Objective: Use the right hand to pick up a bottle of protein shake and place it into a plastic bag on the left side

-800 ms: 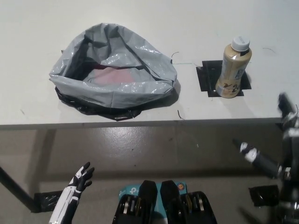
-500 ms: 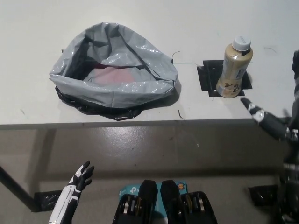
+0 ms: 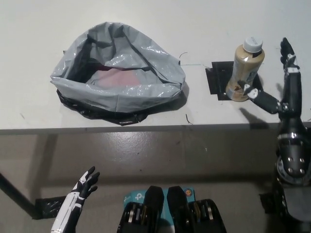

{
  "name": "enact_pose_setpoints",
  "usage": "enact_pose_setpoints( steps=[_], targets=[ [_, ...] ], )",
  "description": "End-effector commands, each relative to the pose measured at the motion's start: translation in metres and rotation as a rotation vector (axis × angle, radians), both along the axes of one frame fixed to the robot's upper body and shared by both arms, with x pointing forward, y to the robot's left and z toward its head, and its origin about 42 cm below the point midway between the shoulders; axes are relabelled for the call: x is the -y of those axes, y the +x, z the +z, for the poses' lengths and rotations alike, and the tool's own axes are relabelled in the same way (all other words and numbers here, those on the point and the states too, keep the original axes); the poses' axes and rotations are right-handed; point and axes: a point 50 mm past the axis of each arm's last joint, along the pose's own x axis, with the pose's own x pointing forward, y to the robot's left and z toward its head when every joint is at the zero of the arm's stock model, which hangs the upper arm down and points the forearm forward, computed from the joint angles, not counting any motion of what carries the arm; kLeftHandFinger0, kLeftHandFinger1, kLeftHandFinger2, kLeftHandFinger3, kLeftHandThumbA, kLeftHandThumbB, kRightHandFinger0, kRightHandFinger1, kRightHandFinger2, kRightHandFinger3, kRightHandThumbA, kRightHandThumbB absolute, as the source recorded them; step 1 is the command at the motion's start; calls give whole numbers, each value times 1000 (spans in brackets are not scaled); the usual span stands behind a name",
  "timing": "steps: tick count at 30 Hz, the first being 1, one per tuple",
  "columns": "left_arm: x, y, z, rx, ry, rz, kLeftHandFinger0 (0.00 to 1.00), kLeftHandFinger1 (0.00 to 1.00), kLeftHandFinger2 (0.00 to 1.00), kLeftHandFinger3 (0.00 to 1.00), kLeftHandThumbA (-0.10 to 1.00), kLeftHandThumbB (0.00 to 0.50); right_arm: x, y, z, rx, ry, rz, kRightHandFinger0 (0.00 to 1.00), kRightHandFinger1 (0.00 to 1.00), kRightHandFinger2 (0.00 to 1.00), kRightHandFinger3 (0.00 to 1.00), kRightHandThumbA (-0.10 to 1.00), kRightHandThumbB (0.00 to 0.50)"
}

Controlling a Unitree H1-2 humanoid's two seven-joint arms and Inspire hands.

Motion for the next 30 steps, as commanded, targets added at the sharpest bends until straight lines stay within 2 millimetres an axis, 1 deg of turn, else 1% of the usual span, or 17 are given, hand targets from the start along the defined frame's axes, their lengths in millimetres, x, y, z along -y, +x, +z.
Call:
enact_pose_setpoints(
  steps=[1,4,8,11,15,16,18,21,22,23,24,25,26,27,28,29,30],
  targets=[
    [-1,3,13,50,-15,-25,1000,1000,1000,1000,1000,192,-2,21,27,55,11,-17,1000,1000,1000,1000,954,377],
    [-1,3,13,56,-20,-30,1000,1000,1000,1000,1000,184,-7,28,30,53,-7,-15,1000,1000,1000,1000,937,372],
    [0,4,14,55,-16,-29,1000,1000,1000,1000,1000,201,-14,38,33,51,-14,-14,1000,1000,1000,1000,901,366],
    [0,4,15,61,-11,-28,1000,1000,1000,1000,1000,211,-21,43,35,35,-38,-17,1000,1000,1000,1000,906,359],
    [0,4,14,74,0,-33,1000,1000,1000,1000,1000,198,-30,56,29,-5,-64,-11,1000,1000,1000,1000,911,382],
    [1,4,14,73,1,-33,1000,1000,1000,1000,1000,204,-33,62,27,-25,-71,-13,1000,1000,1000,1000,935,398],
    [1,2,14,70,2,-33,1000,1000,1000,1000,1000,214,-37,73,22,-64,-85,-19,1000,1000,1000,1000,931,408],
    [2,2,16,77,6,-31,1000,1000,1000,1000,1000,213,-44,87,22,-120,-72,-16,1000,1000,1000,1000,938,424],
    [2,3,17,76,6,-33,1000,1000,1000,1000,1000,220,-46,89,24,-126,-60,-16,1000,1000,1000,1000,903,421],
    [2,4,19,74,4,-36,1000,1000,1000,1000,1000,216,-50,95,27,-139,-19,-22,1000,1000,1000,1000,827,422],
    [2,6,20,78,0,-40,1000,1000,1000,1000,1000,216,-56,101,33,-163,69,-58,1000,1000,1000,1000,695,403],
    [2,7,21,80,-1,-42,1000,1000,1000,1000,1000,222,-59,103,36,-175,114,-85,720,821,1000,1000,580,398],
    [2,7,22,80,0,-43,1000,1000,1000,1000,1000,222,-60,104,37,-178,132,-103,720,821,1000,1000,580,398],
    [2,9,25,88,-1,-53,1000,1000,1000,1000,1000,216,-64,107,43,-180,251,-180,48,91,299,520,194,348],
    [1,12,27,93,-4,-59,1000,1000,1000,1000,1000,220,-65,108,45,-174,289,-198,2,14,233,308,7,294],
    [1,14,29,95,-3,-61,1000,1000,1000,1000,1000,219,-65,107,47,-165,305,-203,0,1,277,338,-83,237],
    [0,14,30,96,-1,-61,1000,1000,1000,1000,1000,219,-66,107,47,-160,309,-206,0,1,277,338,-83,237]
  ],
)
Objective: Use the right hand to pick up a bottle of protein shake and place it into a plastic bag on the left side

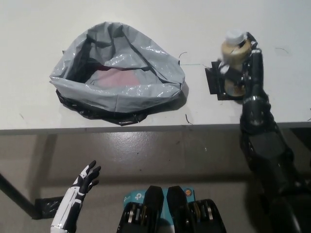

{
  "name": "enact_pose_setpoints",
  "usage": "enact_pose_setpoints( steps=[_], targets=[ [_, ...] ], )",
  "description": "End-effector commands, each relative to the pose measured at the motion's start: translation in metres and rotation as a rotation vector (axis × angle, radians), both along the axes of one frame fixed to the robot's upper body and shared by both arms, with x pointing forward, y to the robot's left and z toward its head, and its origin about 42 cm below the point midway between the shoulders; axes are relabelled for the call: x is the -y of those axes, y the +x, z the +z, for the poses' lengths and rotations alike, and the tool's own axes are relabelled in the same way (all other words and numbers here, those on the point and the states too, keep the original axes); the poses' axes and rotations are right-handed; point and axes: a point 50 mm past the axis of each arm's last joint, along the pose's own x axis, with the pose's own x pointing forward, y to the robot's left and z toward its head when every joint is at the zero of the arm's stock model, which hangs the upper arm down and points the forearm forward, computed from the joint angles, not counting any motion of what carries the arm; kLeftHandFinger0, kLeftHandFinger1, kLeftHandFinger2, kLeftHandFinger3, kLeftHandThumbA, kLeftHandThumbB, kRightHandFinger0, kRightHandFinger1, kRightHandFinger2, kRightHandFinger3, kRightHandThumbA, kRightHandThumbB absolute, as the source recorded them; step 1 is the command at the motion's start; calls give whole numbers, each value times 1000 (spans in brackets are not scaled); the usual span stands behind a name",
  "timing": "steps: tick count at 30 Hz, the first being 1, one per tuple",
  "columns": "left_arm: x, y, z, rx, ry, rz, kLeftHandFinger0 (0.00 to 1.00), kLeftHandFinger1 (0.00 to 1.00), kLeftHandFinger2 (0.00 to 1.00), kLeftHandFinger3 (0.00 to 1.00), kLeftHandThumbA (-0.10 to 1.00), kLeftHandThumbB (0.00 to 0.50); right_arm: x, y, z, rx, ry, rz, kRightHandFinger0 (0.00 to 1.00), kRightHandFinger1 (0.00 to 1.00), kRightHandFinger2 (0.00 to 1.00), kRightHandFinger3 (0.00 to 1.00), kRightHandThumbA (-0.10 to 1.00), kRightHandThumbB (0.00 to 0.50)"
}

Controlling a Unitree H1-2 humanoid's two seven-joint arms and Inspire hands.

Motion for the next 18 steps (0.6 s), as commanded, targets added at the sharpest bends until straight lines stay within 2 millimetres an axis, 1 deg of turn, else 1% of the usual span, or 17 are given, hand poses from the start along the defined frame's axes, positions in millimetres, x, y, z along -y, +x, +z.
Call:
enact_pose_setpoints(
  steps=[1,2,3,4,5,6,7,8,9,10,11,12,14,15,16,17,18],
  targets=[
    [-3,9,22,61,26,-44,1000,1000,1000,1000,1000,215,-13,12,47,136,172,-143,0,17,342,407,-99,203],
    [-3,9,23,62,29,-45,1000,1000,1000,1000,1000,213,-13,10,47,154,163,-148,0,60,402,476,-100,180],
    [-4,10,23,62,31,-46,1000,1000,1000,1000,1000,207,-13,10,47,163,156,-154,0,77,425,508,-100,173],
    [-4,11,24,61,36,-49,1000,1000,1000,1000,1000,195,-12,9,47,170,146,-162,0,74,430,554,-100,162],
    [-4,11,24,60,35,-51,1000,1000,1000,1000,1000,195,-11,8,48,172,137,-169,0,80,438,577,-100,153],
    [-4,10,24,60,33,-52,1000,1000,1000,1000,1000,194,-11,8,48,174,129,-177,0,69,433,587,-100,151],
    [-4,11,23,68,30,-51,1000,1000,1000,1000,1000,195,-10,7,49,185,111,-180,0,57,421,598,-100,138],
    [-5,11,22,72,30,-50,1000,1000,1000,1000,1000,196,-10,7,50,190,103,-179,0,54,416,594,-100,143],
    [-5,11,22,72,30,-48,1000,1000,1000,1000,1000,192,-11,7,53,198,87,-175,0,35,399,582,-100,135],
    [-5,11,21,72,22,-49,1000,1000,1000,1000,1000,191,-13,7,56,211,69,-172,0,33,395,577,-100,143],
    [-5,11,21,73,25,-46,1000,1000,1000,1000,1000,193,-14,6,58,225,55,-163,0,35,407,591,-100,139],
    [-5,11,20,71,27,-41,1000,1000,1000,1000,1000,194,-18,5,64,257,32,-142,0,49,428,564,-100,136],
    [-5,11,20,65,25,-40,1000,1000,1000,1000,1000,198,-36,0,85,331,-3,-64,0,79,495,572,-100,110],
    [-5,11,20,65,27,-40,1000,1000,1000,1000,1000,199,-39,-1,87,343,-13,-52,0,92,528,583,-100,105],
    [-5,11,20,64,26,-40,1000,1000,1000,1000,1000,204,-42,-2,91,360,-38,-36,0,107,546,593,-100,87],
    [-5,11,20,61,27,-41,1000,1000,1000,1000,1000,203,-62,-9,108,438,-89,49,0,170,633,659,-100,75],
    [-5,11,20,61,29,-42,1000,1000,1000,1000,1000,204,-65,-10,110,451,-93,63,0,189,653,679,-100,78]
  ],
)
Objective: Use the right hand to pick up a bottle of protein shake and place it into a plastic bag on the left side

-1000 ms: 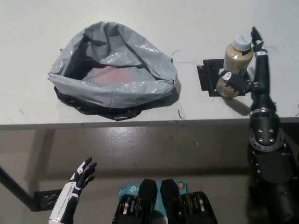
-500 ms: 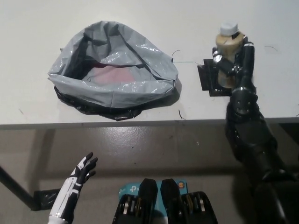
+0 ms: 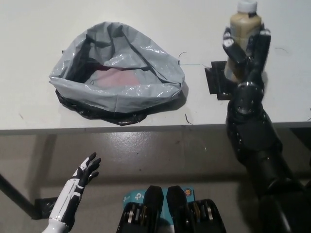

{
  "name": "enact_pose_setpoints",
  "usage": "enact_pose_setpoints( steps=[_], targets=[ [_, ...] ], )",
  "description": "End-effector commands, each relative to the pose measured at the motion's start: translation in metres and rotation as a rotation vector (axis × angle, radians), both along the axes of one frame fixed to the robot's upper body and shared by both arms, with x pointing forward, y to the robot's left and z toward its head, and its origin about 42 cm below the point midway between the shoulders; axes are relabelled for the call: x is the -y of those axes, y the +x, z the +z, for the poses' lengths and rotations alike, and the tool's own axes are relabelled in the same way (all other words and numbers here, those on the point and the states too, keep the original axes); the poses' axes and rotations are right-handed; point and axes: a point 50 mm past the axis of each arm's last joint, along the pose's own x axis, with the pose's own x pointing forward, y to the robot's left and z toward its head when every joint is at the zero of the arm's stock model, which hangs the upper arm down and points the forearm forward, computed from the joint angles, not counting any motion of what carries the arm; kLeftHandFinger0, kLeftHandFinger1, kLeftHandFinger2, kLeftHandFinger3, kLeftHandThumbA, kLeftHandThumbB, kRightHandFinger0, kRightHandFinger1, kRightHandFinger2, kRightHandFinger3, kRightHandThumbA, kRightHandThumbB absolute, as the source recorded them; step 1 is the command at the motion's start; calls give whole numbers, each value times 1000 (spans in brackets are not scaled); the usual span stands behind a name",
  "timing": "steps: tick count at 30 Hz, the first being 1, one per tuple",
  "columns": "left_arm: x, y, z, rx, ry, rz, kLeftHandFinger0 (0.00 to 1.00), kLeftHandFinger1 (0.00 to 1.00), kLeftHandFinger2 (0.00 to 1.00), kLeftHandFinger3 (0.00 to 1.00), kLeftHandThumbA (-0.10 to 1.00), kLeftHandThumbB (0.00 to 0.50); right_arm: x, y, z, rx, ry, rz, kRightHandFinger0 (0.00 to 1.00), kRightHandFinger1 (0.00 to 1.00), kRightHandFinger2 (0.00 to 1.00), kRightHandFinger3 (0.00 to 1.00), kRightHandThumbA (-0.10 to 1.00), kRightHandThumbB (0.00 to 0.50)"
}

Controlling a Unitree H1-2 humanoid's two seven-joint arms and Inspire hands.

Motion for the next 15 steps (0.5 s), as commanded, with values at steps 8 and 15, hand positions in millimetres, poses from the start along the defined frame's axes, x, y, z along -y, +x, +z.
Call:
enact_pose_setpoints(
  steps=[8,15],
  targets=[
    [0,3,7,21,34,-27,1000,1000,1000,1000,1000,234,-143,-33,127,388,-427,326,0,193,675,743,-100,114],
    [2,5,8,36,30,-38,1000,1000,1000,1000,1000,225,-201,-27,145,448,-738,370,0,304,720,851,-100,146]
  ],
)
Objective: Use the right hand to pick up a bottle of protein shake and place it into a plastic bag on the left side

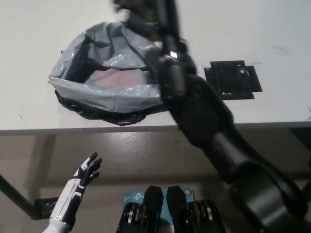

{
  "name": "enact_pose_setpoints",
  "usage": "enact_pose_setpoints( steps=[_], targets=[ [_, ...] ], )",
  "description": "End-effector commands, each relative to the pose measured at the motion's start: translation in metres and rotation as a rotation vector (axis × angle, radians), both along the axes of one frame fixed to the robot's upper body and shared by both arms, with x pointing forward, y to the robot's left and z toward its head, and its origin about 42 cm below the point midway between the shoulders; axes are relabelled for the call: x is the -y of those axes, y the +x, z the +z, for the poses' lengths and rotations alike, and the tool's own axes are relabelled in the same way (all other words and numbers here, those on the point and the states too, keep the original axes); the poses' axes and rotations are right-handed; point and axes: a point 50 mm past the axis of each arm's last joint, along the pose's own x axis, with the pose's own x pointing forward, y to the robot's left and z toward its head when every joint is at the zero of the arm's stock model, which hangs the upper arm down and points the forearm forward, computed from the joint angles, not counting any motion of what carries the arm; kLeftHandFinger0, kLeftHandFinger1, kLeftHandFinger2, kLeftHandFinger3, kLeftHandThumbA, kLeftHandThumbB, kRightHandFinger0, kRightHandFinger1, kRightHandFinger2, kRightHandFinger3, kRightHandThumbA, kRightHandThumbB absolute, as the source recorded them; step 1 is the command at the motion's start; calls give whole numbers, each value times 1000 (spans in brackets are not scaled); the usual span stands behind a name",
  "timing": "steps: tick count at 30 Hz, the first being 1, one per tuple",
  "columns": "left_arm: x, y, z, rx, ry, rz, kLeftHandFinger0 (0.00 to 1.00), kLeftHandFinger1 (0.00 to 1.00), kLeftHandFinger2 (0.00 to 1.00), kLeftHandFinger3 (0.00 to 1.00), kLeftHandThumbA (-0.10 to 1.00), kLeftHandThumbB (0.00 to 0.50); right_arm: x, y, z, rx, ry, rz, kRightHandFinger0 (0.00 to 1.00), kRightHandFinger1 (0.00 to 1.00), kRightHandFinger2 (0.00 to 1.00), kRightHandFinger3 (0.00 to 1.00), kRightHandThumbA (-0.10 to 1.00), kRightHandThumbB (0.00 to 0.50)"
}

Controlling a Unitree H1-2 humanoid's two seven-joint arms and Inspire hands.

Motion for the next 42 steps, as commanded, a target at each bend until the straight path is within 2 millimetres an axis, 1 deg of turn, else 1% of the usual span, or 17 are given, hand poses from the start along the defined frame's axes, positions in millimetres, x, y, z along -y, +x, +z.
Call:
enact_pose_setpoints(
  steps=[1,4,8,11,16,17,18,19,20,21,26,31,35,38,40,41,42],
  targets=[
    [1,4,8,49,33,-33,1000,1000,1000,1000,1000,226,-43,0,43,167,-218,18,0,303,718,850,-100,157],
    [2,3,8,56,44,-33,1000,1000,1000,1000,1000,220,-57,3,41,111,-266,20,0,294,699,847,-100,161],
    [5,-7,1,43,36,-28,1000,1000,1000,1000,1000,219,-63,4,23,93,-374,26,0,323,773,851,-100,174],
    [5,-10,1,34,30,-30,1000,1000,1000,1000,1000,247,-60,6,10,80,-432,12,0,308,804,787,-100,193],
    [7,-10,2,41,34,-39,1000,1000,1000,1000,1000,289,-42,17,-18,-39,-533,-18,0,333,831,823,-100,189],
    [6,-7,4,46,37,-38,1000,1000,1000,1000,1000,280,-40,20,-18,-108,-539,-1,61,421,932,964,-42,207],
    [5,-9,3,44,36,-37,1000,1000,1000,1000,1000,277,-37,24,-22,-235,-542,45,339,702,1000,1000,180,279],
    [5,-10,3,41,35,-37,1000,1000,1000,1000,1000,276,-36,25,-24,-274,-545,62,497,772,1000,1000,242,295],
    [6,-13,3,37,32,-35,1000,1000,1000,1000,1000,272,-35,27,-26,-356,-566,102,774,1000,1000,1000,471,406],
    [6,-13,3,37,33,-34,1000,1000,1000,1000,1000,271,-34,28,-26,-418,-582,128,1000,1000,1000,1000,582,427],
    [4,-11,5,41,25,-35,1000,1000,1000,1000,1000,270,-30,32,-22,-567,-629,196,1000,1000,1000,1000,782,486],
    [6,-8,4,45,22,-41,1000,1000,1000,1000,1000,287,-27,33,-16,-537,-604,209,1000,1000,1000,1000,963,449],
    [6,-10,3,44,24,-51,1000,1000,1000,1000,1000,288,-29,32,-6,-533,-573,242,1000,1000,1000,1000,1000,462],
    [6,-8,5,50,24,-48,1000,1000,1000,1000,1000,275,-30,28,29,-453,-458,333,1000,1000,1000,1000,1000,441],
    [7,-6,6,62,23,-50,1000,1000,1000,1000,1000,255,-26,25,54,-401,-410,366,1000,1000,1000,1000,1000,460],
    [8,-5,6,77,29,-43,1000,1000,1000,1000,1000,252,-18,21,79,-359,-346,395,1000,1000,1000,1000,1000,499],
    [7,-6,7,81,31,-39,1000,1000,1000,1000,1000,249,-13,17,96,-319,-297,408,1000,1000,1000,1000,1000,500]
  ],
)
